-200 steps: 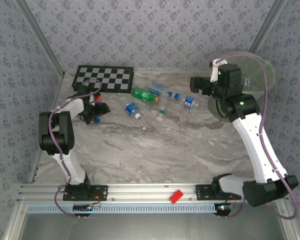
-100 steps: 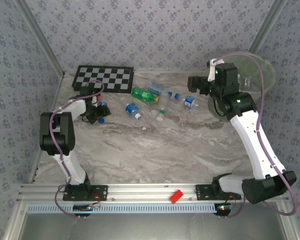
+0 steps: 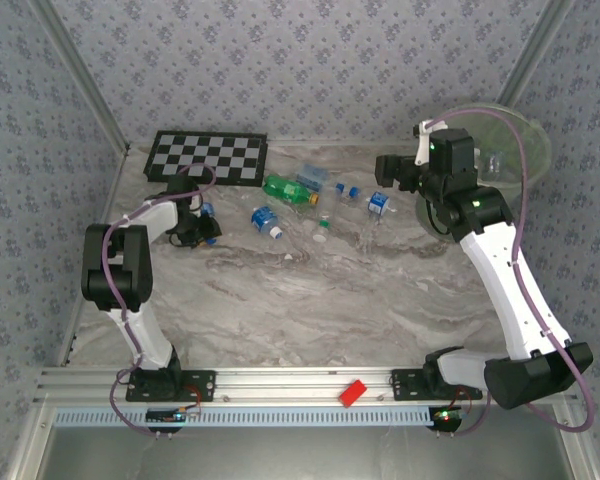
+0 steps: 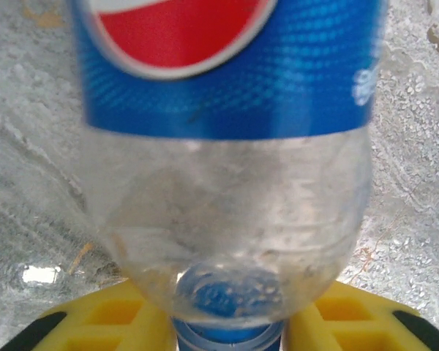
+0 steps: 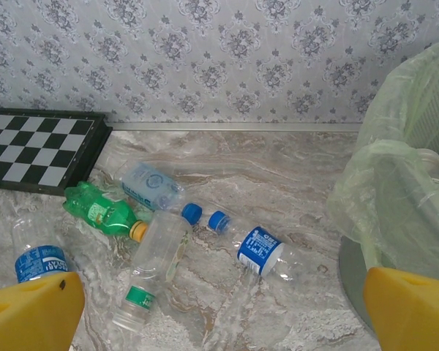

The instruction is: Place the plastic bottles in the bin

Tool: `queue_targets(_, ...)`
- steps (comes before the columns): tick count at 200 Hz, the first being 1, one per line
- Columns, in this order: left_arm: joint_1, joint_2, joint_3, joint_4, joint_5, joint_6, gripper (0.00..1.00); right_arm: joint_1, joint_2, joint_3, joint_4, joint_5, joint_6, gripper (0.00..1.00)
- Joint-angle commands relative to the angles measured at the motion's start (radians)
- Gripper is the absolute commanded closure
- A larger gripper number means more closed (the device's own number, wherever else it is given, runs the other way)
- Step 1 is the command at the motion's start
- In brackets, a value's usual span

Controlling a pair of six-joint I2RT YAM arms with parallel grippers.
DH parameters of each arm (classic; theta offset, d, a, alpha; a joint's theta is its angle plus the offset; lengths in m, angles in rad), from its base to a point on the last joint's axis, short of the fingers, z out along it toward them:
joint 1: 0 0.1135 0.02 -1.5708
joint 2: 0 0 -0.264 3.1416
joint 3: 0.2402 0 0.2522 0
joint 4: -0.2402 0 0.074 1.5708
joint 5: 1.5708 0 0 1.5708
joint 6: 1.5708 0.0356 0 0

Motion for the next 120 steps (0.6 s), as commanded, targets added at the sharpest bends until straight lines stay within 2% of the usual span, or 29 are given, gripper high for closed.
queue_targets(1, -0.008, -0.048, -0.008, -0.032, -0.013, 0.008, 0.71, 0.008, -0.025, -0.008, 0.010, 0.010, 0.014, 0.00)
queue_targets(43, -0.022, -0.097, -0.030, -0.039, -0.016, 0.001, 0.76, 0.006, -0.033, -0.011, 0.016, -0.001, 0.033, 0.00)
queue_targets(70, -0.037, -0.155, -0.042, -0.051, -0.015, -0.001, 0.79, -0.009, -0.046, -0.036, 0.031, -0.024, 0.110, 0.00)
queue_targets(107, -0.066, -0.277, -0.068, -0.056, -0.015, 0.006, 0.79, -0.114, -0.053, -0.067, 0.147, -0.242, 0.226, 0.00)
queue_targets(120, -0.078, -0.326, -0.073, -0.058, -0.021, 0.014, 0.79, -0.141, -0.051, -0.073, 0.192, -0.279, 0.239, 0.00)
